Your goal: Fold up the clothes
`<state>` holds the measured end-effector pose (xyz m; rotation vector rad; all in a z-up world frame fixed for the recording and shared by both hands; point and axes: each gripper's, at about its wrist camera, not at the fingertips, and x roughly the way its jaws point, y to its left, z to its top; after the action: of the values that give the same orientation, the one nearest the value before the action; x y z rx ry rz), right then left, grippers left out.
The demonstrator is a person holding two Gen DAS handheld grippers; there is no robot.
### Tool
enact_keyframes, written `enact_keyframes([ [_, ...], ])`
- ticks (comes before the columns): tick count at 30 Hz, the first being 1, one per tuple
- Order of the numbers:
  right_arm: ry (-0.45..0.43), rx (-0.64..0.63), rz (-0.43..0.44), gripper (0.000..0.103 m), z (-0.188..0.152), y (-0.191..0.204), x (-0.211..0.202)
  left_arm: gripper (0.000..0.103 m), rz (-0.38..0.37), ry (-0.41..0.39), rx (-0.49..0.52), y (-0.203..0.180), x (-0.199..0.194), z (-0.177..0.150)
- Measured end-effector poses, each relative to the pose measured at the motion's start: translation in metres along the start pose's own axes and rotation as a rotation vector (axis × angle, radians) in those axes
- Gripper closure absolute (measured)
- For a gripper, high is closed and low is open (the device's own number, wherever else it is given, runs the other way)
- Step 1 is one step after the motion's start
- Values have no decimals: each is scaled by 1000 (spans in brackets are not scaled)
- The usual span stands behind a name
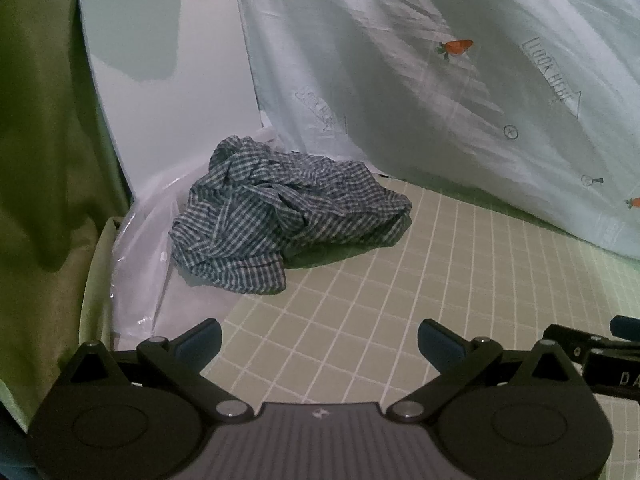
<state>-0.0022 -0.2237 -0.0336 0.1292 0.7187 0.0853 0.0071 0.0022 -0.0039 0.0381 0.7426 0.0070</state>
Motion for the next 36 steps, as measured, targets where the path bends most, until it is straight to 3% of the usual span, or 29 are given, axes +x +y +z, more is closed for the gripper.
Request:
enact_keyframes([
  [8,36,-2,-19,0,1,0,14,0,-13,43,-34,8,17,3],
  [14,65,-19,-31,1,10,6,38,0,21,76,-66,26,46,17],
  [24,108,-2,-66,1,56,26,126,0,111,130,-36,74,145,63],
  [29,148,54,-42,2,86,42,186,2,136,153,-76,102,203,86],
  [32,172,89,-23,5,105,52,223,14,119,179,-118,113,230,93],
  [36,214,152,18,7,121,64,269,38,77,218,-196,124,261,99],
])
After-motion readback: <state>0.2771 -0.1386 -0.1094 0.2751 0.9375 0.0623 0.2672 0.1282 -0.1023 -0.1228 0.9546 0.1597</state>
